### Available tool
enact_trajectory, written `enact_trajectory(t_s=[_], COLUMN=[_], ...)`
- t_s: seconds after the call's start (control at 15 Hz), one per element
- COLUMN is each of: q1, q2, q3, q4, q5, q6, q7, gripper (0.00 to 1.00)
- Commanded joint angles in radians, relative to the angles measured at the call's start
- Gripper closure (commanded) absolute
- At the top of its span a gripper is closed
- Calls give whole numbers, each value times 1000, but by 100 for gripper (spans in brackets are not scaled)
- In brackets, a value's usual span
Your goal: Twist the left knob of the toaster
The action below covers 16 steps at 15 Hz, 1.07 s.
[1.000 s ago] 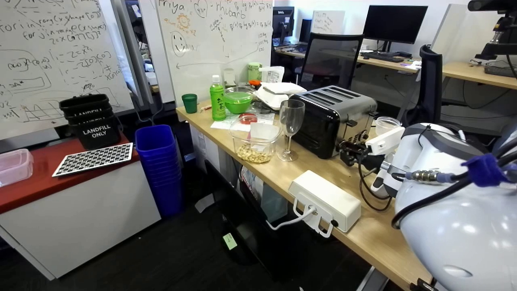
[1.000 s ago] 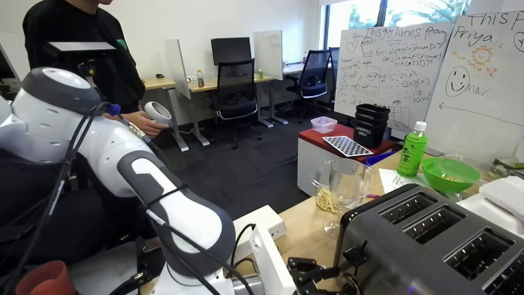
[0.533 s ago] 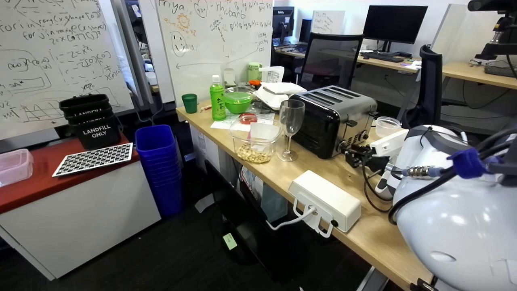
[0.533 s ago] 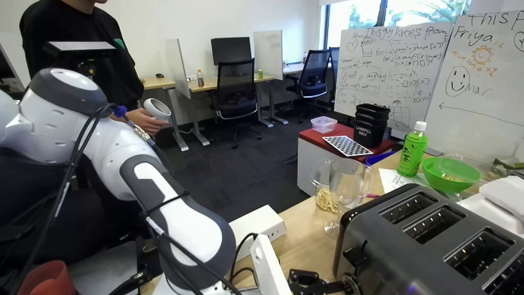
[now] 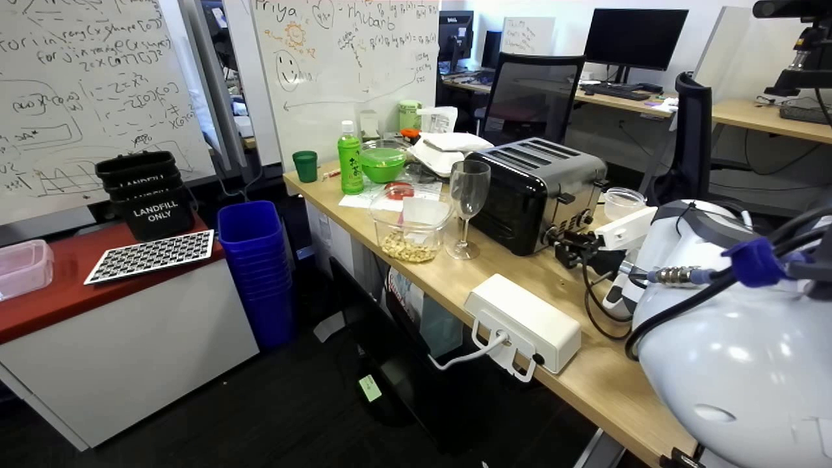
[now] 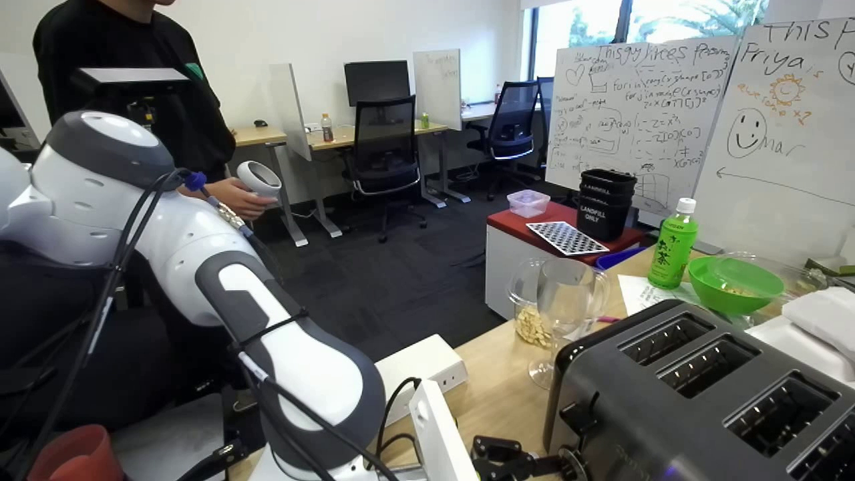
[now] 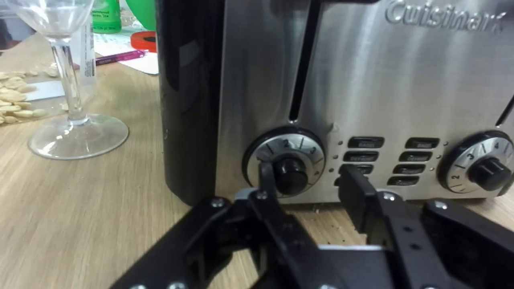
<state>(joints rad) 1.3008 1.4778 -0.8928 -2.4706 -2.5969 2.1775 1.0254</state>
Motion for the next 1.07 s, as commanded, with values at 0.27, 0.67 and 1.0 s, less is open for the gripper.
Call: enact_trajectory(t_s=[0.27, 0.67, 1.0], q1=[0, -13, -1], q2=[-3, -2, -2], q3=[-8, -15, -7], q4=[0, 1, -4], q5=[-4, -4, -1], q6=[-39, -56, -75], q7=[30, 39, 95], gripper=[78, 81, 94])
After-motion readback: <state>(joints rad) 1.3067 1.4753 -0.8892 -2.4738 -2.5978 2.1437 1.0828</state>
